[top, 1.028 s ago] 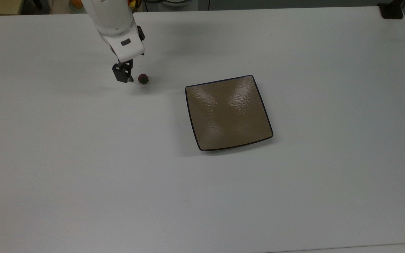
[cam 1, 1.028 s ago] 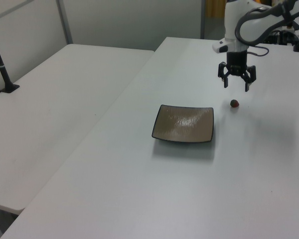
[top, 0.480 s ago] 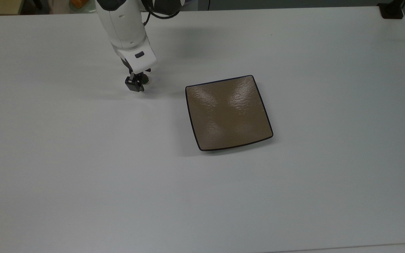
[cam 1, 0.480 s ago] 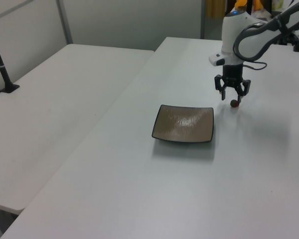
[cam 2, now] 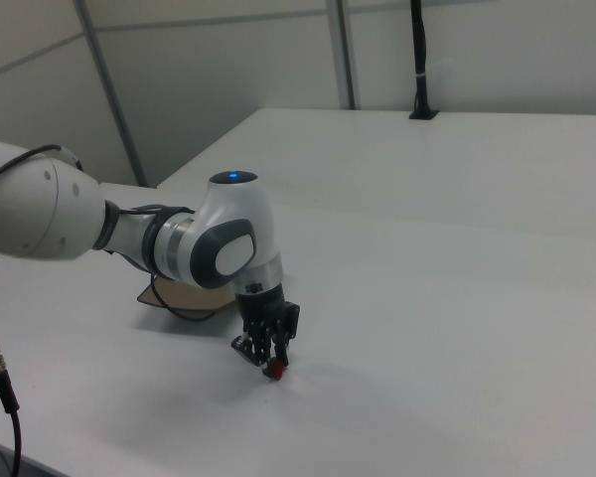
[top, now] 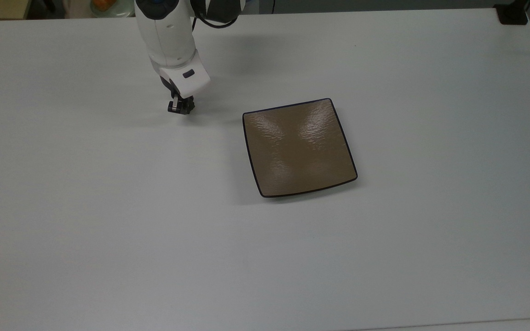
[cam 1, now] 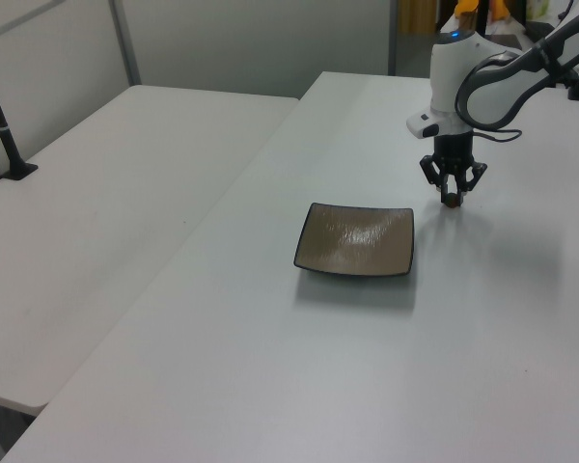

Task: Strawberries on a ceramic plate
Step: 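Lower the gripper around the strawberry and close to grasp it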

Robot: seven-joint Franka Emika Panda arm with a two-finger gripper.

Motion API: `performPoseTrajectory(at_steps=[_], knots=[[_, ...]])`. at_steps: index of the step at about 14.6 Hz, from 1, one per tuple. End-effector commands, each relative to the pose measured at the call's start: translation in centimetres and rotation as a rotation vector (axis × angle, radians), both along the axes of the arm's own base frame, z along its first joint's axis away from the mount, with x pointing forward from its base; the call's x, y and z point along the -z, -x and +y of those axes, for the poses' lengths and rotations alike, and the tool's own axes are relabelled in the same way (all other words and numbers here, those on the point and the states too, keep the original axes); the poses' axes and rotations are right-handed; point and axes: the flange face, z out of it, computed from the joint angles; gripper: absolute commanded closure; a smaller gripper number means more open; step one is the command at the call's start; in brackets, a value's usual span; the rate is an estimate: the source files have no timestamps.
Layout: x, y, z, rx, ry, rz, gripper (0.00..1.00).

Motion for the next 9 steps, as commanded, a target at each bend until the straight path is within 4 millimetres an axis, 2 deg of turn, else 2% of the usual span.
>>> performPoseTrajectory(at_steps=[1, 2, 9], knots=[[-0.5, 0.7, 1.8, -0.037, 0.004, -0.002, 1.00], [-0.9, 0.7, 1.8, -0.030, 0.006, 0.020, 1.00], [-9.0, -1.0, 2.0, 0.054, 0.016, 0.187, 1.00]])
